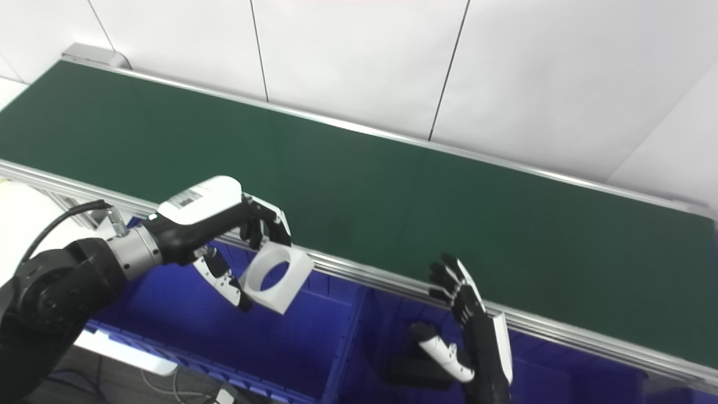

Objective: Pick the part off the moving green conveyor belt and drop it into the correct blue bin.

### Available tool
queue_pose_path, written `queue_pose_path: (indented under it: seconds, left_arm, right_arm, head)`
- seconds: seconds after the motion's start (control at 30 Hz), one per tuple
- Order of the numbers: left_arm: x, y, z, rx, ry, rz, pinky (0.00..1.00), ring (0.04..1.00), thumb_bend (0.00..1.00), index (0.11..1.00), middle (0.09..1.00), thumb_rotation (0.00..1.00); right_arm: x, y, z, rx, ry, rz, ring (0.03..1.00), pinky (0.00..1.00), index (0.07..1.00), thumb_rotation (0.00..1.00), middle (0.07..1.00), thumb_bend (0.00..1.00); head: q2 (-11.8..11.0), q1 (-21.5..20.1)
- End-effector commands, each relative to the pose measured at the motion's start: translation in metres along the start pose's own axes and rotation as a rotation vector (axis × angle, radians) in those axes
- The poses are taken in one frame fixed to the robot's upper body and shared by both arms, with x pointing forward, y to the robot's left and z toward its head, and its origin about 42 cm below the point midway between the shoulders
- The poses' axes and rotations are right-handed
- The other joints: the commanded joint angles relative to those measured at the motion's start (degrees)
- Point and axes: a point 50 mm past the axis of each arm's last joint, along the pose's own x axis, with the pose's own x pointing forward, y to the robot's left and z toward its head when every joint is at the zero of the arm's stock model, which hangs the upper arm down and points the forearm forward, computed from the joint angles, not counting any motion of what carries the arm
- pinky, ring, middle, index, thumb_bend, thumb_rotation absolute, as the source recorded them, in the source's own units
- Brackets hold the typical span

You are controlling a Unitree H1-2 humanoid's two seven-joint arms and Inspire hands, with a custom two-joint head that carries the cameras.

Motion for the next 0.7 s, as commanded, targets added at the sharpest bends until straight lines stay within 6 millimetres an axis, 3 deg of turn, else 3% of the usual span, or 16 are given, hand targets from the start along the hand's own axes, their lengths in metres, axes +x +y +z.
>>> queue_pose_path:
  seconds: [0.0,0.37,0.67]
  left_arm:
    - [-0.006,0.003,0.000,0.008,0.002,0.050,0.40,0.414,0.50,0.514,0.463,0.00]
    - [-0.006,-0.046,-0.035,0.014,0.176,0.004,0.49,0.438,0.50,0.513,0.463,0.00]
    - [0.008,-0.078,-0.068,-0.024,0.265,-0.024,0.45,0.414,0.50,0.518,0.468,0.00]
  right_arm:
    - [0.005,-0.003,0.012,-0.001,-0.043,-0.003,0.819,0.74,0.905,0.65,0.843,0.79]
    - [0.002,-0.009,0.015,0.002,-0.039,-0.004,0.817,0.73,0.907,0.66,0.841,0.79]
    - [0.001,-0.011,0.016,-0.001,-0.040,-0.002,0.817,0.73,0.909,0.66,0.842,0.78]
  head:
    - [0.3,0.0]
    - [1.0,-0.1]
    - [1.0,0.3]
